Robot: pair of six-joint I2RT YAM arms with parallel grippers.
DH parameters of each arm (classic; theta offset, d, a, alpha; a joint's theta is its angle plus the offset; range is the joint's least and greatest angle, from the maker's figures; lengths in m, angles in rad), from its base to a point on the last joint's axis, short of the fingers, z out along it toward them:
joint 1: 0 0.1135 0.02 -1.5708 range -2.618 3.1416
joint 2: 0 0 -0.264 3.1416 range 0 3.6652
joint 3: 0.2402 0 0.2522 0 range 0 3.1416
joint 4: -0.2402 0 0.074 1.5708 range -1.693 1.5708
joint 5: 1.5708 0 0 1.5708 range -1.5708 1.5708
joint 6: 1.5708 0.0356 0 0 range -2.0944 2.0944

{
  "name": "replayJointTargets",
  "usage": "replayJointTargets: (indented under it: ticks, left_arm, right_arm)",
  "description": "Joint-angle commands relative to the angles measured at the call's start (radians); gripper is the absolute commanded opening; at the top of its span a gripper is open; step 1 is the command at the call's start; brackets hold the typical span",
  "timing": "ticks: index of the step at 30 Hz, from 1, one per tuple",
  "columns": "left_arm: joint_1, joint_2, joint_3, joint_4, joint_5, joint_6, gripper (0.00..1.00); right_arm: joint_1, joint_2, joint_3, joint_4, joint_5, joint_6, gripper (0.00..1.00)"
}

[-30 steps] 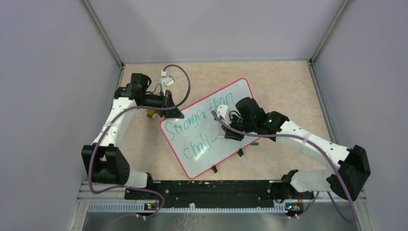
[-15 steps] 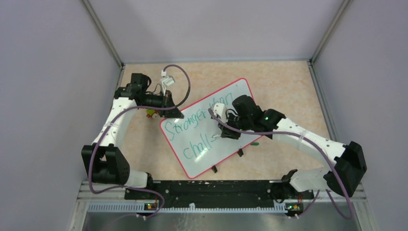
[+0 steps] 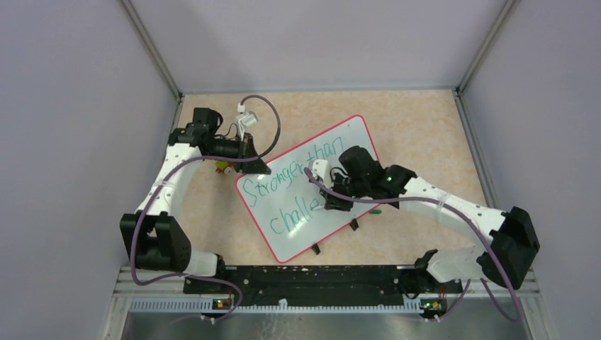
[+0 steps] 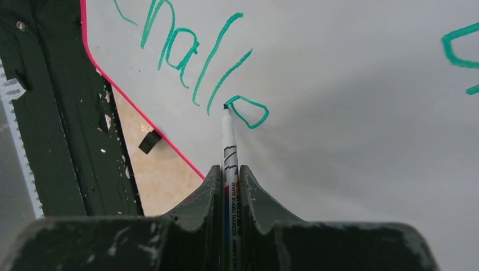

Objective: Write a sentence on the whiteboard

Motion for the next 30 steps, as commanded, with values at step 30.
replayJointTargets:
  ticks: [30]
  left_arm:
    - [-0.024,-0.016,0.033,0.040,-0.023,0.067,0.00]
  right_arm:
    - [-0.041,-0.057,0.067,-0.024,0.117,-0.047,0.00]
